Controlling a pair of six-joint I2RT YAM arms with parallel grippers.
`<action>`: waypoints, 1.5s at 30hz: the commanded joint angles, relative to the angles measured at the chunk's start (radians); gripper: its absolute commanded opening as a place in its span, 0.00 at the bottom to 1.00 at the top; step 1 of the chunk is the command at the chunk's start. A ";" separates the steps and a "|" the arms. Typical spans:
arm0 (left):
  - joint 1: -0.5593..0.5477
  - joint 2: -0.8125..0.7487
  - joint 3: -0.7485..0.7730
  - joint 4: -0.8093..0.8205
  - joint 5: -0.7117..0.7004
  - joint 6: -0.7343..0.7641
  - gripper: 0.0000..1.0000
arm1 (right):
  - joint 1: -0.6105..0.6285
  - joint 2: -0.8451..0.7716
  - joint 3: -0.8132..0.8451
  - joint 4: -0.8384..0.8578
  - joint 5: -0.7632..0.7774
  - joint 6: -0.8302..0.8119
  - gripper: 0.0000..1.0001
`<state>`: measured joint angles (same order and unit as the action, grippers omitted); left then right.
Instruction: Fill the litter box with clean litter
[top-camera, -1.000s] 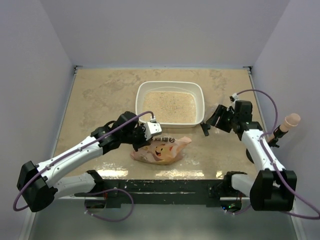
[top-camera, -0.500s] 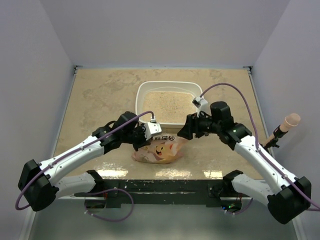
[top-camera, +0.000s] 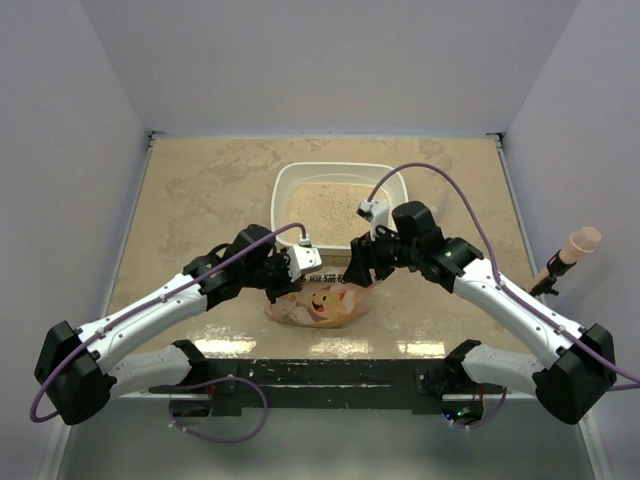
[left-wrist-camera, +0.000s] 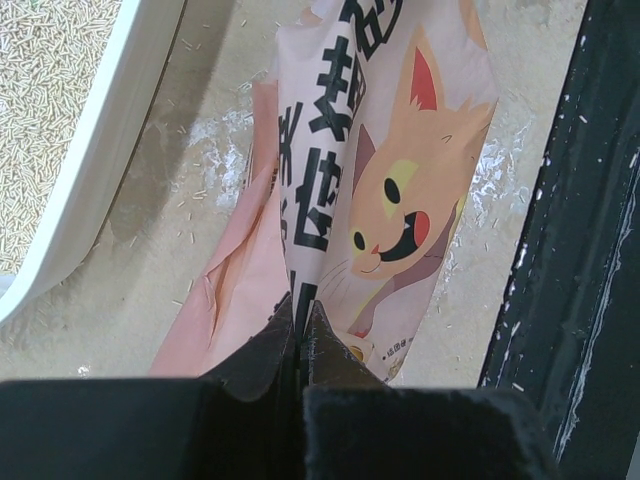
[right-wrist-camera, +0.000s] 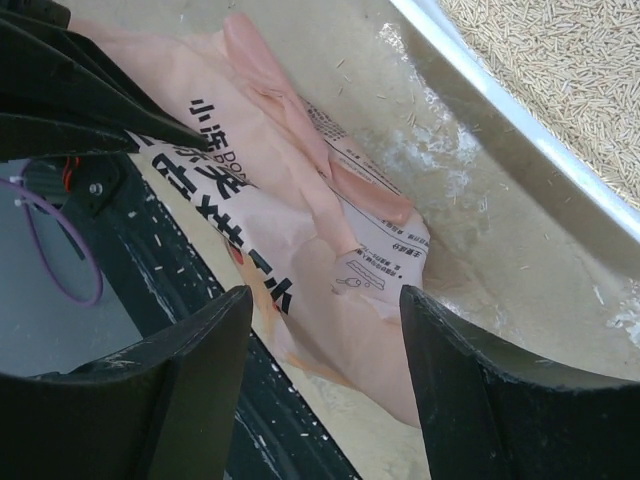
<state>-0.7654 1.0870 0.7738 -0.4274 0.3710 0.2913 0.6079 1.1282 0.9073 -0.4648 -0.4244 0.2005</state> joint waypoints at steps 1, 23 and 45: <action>0.002 -0.015 0.027 0.128 0.075 -0.009 0.00 | 0.020 -0.039 0.062 -0.009 0.142 -0.001 0.66; 0.000 -0.076 -0.011 0.182 0.098 -0.034 0.00 | -0.635 0.111 -0.142 0.124 0.251 0.327 0.66; -0.002 -0.087 -0.021 0.193 0.109 -0.038 0.00 | -0.692 0.317 -0.283 0.460 0.067 0.263 0.47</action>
<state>-0.7612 1.0389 0.7235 -0.3855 0.3981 0.2718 -0.0799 1.4281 0.6407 -0.1001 -0.3107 0.4843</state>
